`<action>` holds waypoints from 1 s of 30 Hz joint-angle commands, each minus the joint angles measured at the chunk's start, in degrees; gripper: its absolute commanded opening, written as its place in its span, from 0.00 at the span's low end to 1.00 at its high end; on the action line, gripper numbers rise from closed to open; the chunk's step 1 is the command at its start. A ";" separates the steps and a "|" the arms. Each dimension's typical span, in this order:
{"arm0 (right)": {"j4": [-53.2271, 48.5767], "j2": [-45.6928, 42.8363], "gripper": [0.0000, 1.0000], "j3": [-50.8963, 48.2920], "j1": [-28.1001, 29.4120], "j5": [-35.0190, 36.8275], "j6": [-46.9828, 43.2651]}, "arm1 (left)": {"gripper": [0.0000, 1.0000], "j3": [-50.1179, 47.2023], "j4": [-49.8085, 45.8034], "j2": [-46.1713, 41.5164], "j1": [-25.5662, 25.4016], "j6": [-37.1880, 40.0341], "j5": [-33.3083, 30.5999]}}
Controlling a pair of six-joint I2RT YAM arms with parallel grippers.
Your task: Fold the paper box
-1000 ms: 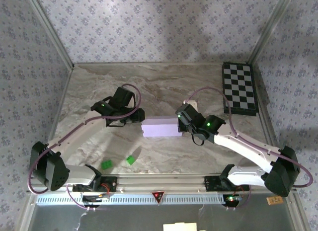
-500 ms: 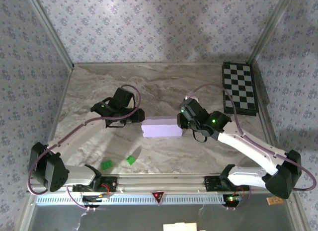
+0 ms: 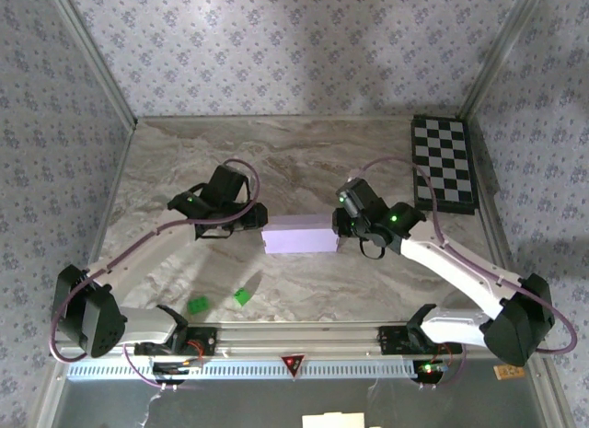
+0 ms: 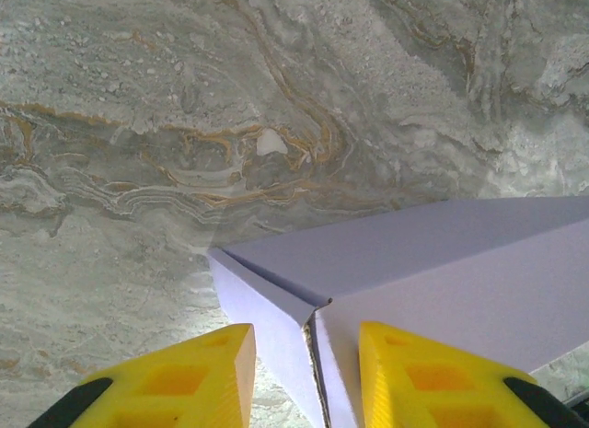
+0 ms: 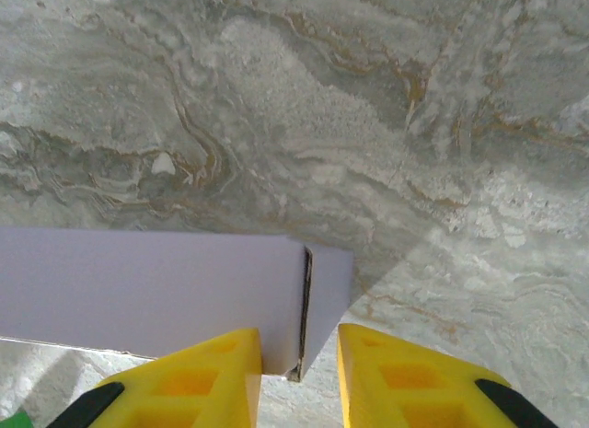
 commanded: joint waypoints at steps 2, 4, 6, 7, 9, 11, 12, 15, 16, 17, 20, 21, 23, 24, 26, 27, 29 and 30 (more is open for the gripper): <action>-2.49 -1.20 0.26 -2.86 -0.77 -1.49 1.35 | 0.34 -3.08 -5.28 -0.51 0.08 -0.51 -1.29; -2.67 -1.31 0.25 -1.88 -0.96 -1.53 0.90 | 0.34 -2.36 -5.09 -1.06 0.09 -0.53 -1.20; -2.72 -1.24 0.25 -0.44 -1.40 -1.88 0.31 | 0.37 -1.12 -5.09 -1.90 0.07 -0.58 -0.90; -2.69 -1.14 0.25 0.25 -1.59 -2.09 0.01 | 0.39 -0.37 -5.09 -2.52 0.09 -0.69 -0.56; -2.72 -0.81 0.25 1.27 -1.83 -2.32 -0.39 | 0.41 0.53 -5.14 -3.49 0.02 -0.89 0.16; -2.70 -0.53 0.25 1.58 -1.92 -2.52 -0.47 | 0.40 0.89 -5.14 -4.40 0.09 -1.03 1.18; -2.57 -0.46 0.25 1.48 -2.01 -2.72 -0.45 | 0.40 0.87 -5.09 -4.58 0.09 -0.96 1.90; -1.98 -0.26 0.25 0.85 -2.36 -3.43 -0.23 | 0.38 0.65 -5.12 -4.11 0.08 -0.65 3.72; -1.74 -0.26 0.25 0.57 -2.49 -3.52 -0.19 | 0.37 0.35 -5.26 -3.93 0.09 -0.64 3.62; -1.58 -0.24 0.25 0.43 -2.46 -3.61 -0.19 | 0.37 -0.10 -5.34 -3.82 0.09 -0.60 3.28; -1.44 0.00 0.25 0.08 -2.77 -4.02 -0.19 | 0.37 -1.78 -5.09 -3.35 0.08 -0.70 3.23; -1.44 0.00 0.25 0.00 -2.86 -4.21 -0.21 | 0.36 -2.25 -5.12 -3.13 0.09 -0.78 3.29; -1.55 0.00 0.25 -0.19 -2.97 -4.49 -0.19 | 0.33 -3.44 -5.11 -2.47 0.05 -0.87 3.40; -1.54 -0.02 0.25 -0.26 -2.97 -4.52 -0.15 | 0.33 -4.01 -3.64 -2.18 0.06 -0.82 3.36; -1.29 -0.24 0.25 -0.32 -3.06 -4.52 -0.05 | 0.31 -5.56 -3.02 -1.60 0.09 -0.68 3.17; -1.21 -0.26 0.25 -0.21 -3.05 -4.63 0.04 | 0.31 -6.29 -2.78 -1.32 0.09 -0.66 3.18; -1.32 -0.26 0.25 0.53 -3.13 -4.92 -0.10 | 0.30 -7.21 -2.85 -0.52 0.09 -0.44 3.19; -1.39 -0.17 0.25 0.99 -3.24 -5.02 -0.18 | 0.29 -7.35 -2.99 -0.23 0.09 -0.34 3.20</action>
